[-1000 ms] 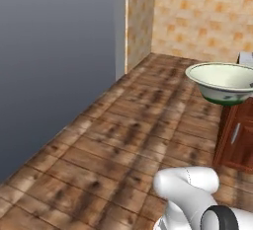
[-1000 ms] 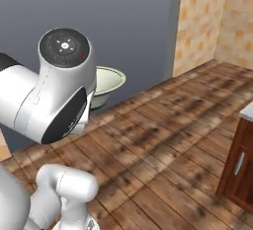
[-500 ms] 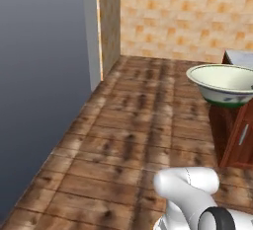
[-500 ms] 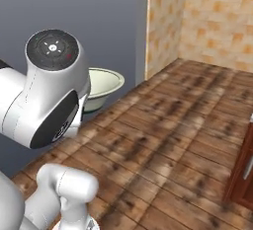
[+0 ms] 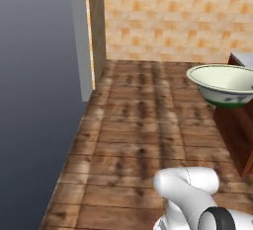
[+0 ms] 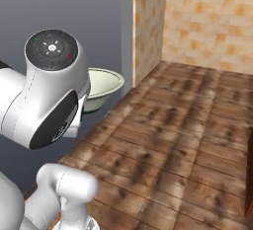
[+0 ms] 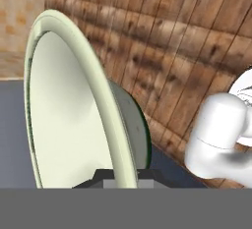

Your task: Pick up the bowls from the cabinet and place each bowl in front of a stool on the dining counter.

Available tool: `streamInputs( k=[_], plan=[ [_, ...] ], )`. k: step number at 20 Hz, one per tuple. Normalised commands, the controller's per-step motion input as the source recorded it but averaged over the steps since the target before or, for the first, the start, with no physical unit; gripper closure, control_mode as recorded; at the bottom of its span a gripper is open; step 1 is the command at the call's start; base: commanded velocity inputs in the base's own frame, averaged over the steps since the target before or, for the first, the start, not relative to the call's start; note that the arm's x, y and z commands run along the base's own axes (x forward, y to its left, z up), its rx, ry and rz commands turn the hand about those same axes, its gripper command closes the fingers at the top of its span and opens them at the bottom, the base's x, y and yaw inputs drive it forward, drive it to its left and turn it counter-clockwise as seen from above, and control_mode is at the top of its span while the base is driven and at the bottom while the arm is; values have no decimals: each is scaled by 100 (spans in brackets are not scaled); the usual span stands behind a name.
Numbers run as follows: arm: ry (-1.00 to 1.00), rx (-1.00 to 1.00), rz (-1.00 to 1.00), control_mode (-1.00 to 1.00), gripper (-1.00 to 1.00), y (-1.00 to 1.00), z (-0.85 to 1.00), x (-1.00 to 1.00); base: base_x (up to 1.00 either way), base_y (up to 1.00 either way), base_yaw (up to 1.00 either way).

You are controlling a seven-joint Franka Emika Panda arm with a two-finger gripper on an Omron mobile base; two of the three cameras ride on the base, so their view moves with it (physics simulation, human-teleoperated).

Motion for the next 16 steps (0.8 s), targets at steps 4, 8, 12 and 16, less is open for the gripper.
streamInputs(
  k=[4,8,12,16],
  plan=[
    [0,0,0,100,100,0,0,0,100,78,-27],
    [0,0,0,100,100,0,0,0,100,62,-30],
    [0,0,0,100,100,0,0,0,100,35,-51],
    [0,0,0,100,100,0,0,0,100,26,-46]
  ],
)
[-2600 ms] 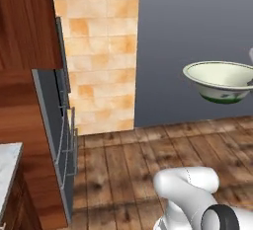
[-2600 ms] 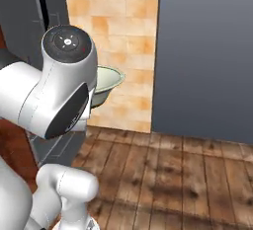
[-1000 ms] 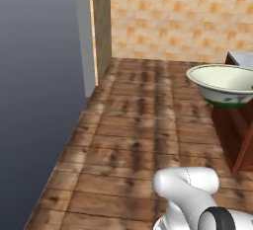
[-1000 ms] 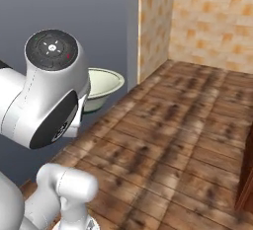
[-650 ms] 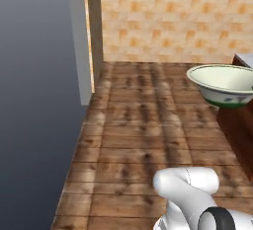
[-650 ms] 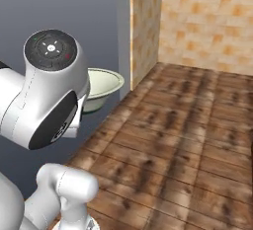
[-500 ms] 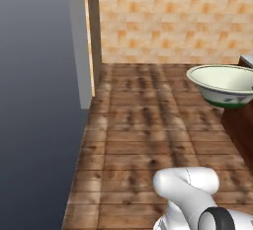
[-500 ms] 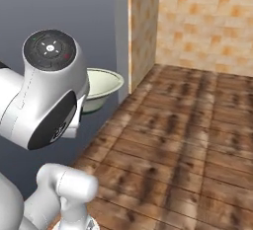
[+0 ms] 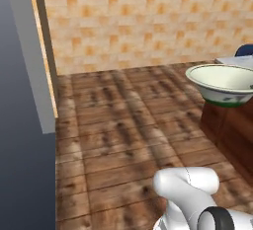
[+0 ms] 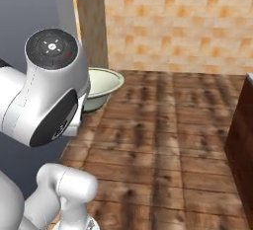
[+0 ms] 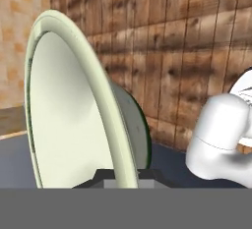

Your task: Pick up the bowls from the cabinet and place each bowl in front of a stool on the dining counter.

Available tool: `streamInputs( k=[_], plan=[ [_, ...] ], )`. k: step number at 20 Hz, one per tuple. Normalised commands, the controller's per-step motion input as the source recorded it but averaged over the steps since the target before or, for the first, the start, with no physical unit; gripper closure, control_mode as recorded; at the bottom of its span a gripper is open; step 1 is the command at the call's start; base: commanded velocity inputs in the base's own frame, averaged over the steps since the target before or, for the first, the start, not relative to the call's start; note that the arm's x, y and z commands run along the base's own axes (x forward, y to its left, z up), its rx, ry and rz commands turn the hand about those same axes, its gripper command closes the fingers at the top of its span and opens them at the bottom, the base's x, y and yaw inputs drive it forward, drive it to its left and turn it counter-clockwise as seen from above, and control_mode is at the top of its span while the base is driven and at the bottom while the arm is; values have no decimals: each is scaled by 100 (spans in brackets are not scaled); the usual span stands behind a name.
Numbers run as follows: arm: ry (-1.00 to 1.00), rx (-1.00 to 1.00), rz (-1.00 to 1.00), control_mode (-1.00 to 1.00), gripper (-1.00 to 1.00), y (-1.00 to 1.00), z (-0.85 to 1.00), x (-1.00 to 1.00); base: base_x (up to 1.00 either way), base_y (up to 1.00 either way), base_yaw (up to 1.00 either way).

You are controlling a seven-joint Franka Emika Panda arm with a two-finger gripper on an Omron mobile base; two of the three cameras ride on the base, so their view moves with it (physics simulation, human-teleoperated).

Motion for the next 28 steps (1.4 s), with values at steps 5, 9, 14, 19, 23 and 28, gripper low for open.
streamInputs(
  k=[5,9,14,19,23,28],
  plan=[
    [0,0,0,100,100,0,0,0,100,20,-27],
    [0,0,0,100,100,0,0,0,100,17,-19],
    [0,0,0,100,100,0,0,0,100,14,-12],
    [0,0,0,100,100,0,0,0,100,3,-4],
    [0,0,0,100,100,0,0,0,100,14,-6],
    [0,0,0,100,100,0,0,0,100,9,-7]
  ],
)
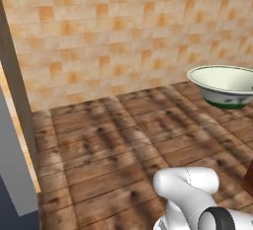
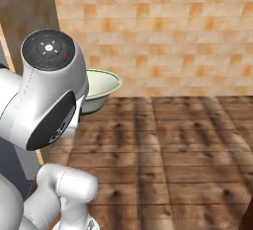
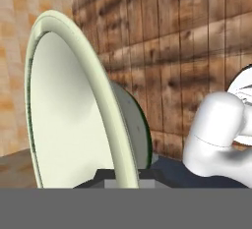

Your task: Pick up the bowls from the cabinet and place each bowl in front of a stool on the dining counter.

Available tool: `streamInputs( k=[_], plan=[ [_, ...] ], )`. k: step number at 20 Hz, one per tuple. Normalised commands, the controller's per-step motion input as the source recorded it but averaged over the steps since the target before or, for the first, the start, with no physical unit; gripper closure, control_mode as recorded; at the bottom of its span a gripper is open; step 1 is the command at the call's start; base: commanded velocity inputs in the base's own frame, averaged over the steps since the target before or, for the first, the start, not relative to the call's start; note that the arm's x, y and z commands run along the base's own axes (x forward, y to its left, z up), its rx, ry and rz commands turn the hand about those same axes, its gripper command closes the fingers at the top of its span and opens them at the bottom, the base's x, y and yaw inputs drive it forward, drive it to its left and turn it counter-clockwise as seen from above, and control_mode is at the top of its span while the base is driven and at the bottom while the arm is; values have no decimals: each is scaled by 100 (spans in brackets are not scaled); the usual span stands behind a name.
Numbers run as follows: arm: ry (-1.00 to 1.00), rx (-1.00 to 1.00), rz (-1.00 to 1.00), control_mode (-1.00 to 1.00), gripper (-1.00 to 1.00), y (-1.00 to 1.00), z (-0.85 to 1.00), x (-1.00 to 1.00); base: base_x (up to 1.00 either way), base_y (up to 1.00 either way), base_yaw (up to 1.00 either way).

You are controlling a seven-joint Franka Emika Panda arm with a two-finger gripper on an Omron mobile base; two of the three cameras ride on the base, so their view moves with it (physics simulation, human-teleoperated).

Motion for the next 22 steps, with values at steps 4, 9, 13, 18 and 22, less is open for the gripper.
streamInputs(
  k=[4,9,13,18,22],
  plan=[
    [0,0,0,100,100,0,0,0,100,4,-4],
    [0,0,0,100,100,0,0,0,100,-10,-2],
    [0,0,0,100,100,0,0,0,100,-52,0],
    [0,0,0,100,100,0,0,0,100,-95,0],
    [0,0,0,100,100,0,0,0,100,-100,0]
  ],
)
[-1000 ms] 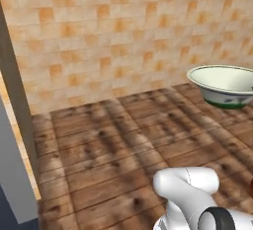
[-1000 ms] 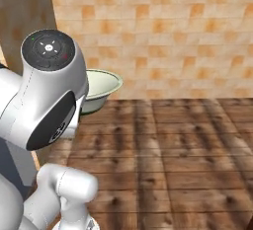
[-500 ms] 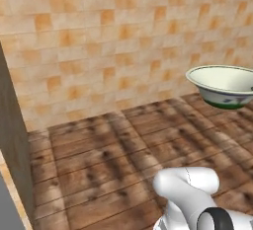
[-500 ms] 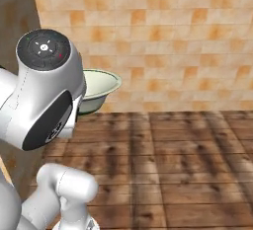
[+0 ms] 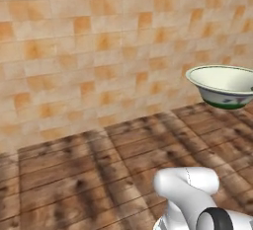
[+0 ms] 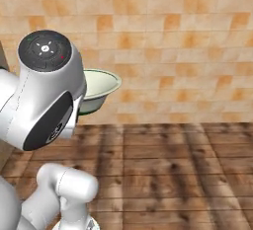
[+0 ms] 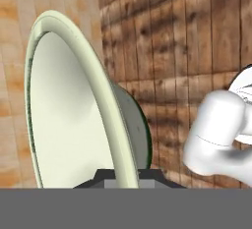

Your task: Pick up the bowls from the cabinet and place each bowl in front of a stool on the dining counter.

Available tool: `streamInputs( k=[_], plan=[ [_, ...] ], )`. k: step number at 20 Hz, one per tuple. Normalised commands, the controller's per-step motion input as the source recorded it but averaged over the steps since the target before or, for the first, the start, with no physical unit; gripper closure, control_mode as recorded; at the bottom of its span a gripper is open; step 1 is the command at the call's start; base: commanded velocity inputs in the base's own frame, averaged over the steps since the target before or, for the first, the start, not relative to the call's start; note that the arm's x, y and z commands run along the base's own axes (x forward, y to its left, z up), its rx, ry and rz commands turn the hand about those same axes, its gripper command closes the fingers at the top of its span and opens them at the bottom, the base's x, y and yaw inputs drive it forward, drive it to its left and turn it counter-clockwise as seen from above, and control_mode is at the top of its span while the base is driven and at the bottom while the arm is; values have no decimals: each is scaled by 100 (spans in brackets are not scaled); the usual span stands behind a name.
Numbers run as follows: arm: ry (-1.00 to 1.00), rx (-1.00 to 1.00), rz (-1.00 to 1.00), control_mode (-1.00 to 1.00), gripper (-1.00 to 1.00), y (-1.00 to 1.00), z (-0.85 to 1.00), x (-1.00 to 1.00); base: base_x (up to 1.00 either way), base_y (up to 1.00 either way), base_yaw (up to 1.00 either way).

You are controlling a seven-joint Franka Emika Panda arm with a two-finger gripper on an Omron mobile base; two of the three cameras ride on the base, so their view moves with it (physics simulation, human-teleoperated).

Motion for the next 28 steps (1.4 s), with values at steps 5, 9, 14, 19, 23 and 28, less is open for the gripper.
streamInputs(
  k=[5,9,14,19,23,28],
  plan=[
    [0,0,0,100,100,0,0,0,100,-89,0],
    [0,0,0,100,100,0,0,0,100,-21,-11],
    [0,0,0,100,100,0,0,0,100,1,-41],
    [0,0,0,100,100,0,0,0,75,0,-65],
    [0,0,0,100,100,0,0,0,65,0,-74],
    [0,0,0,100,100,0,0,0,67,0,-73]
  ],
)
